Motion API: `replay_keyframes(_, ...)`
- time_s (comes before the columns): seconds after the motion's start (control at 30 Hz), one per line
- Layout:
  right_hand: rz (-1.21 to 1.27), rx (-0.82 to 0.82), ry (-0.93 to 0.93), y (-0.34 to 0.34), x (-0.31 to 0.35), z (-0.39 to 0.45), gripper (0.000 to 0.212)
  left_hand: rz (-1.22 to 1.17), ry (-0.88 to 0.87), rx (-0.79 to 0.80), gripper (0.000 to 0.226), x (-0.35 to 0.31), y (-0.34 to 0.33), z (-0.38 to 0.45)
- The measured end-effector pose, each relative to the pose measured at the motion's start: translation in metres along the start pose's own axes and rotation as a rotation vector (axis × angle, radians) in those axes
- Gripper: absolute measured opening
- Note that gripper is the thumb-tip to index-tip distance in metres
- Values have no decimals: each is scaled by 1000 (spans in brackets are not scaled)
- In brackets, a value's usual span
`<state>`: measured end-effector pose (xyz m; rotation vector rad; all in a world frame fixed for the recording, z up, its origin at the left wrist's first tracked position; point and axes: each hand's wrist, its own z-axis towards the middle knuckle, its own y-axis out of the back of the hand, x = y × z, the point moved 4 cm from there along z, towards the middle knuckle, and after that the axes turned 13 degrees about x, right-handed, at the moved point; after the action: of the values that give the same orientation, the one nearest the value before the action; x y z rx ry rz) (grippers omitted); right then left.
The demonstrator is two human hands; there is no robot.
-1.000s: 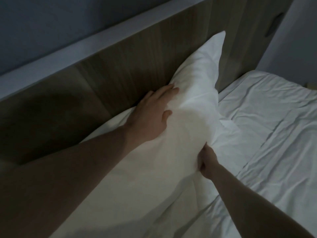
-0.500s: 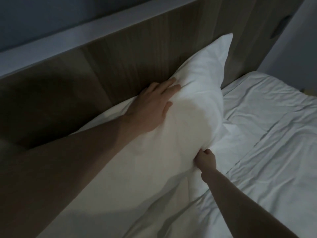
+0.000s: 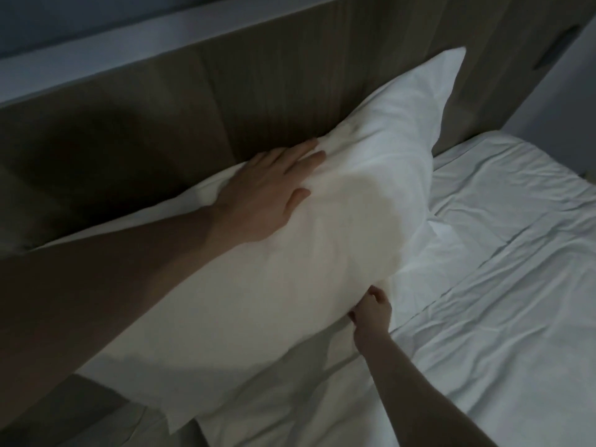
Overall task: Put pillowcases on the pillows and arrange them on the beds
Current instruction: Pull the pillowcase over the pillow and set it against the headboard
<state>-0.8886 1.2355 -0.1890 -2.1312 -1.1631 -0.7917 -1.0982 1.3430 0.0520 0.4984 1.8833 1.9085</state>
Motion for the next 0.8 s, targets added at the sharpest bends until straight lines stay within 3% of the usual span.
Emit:
replay_keyframes(0.1,69,-140,26,14,-21,-13,12,13,-9,-3,59,-1,-1,-1)
replay_keyframes(0.17,-21,-199,51,18,-29,-15,14,19,-5,11,59,-1,-2,-2)
replay_keyframes(0.27,-136,-136,42,8,-18,-9,9,19,40,-5,61,0,1,1)
replay_keyframes(0.43,-70,-40,-43,-4,-3,3,9,-87,85,-5,55,-1,8,1)
replay_keyframes(0.53,55,-112,66,2,3,-14,32,-243,149,-60,48,3,26,8)
replay_keyframes(0.6,-57,-217,282,4,27,-32,49,-266,150,-102,46,5,43,12)
replay_keyframes(0.7,-430,-206,526,-9,70,-24,69,-241,94,-92,48,5,48,12)
replay_keyframes(0.8,-619,-82,448,-21,89,10,74,-184,128,-26,54,2,34,13)
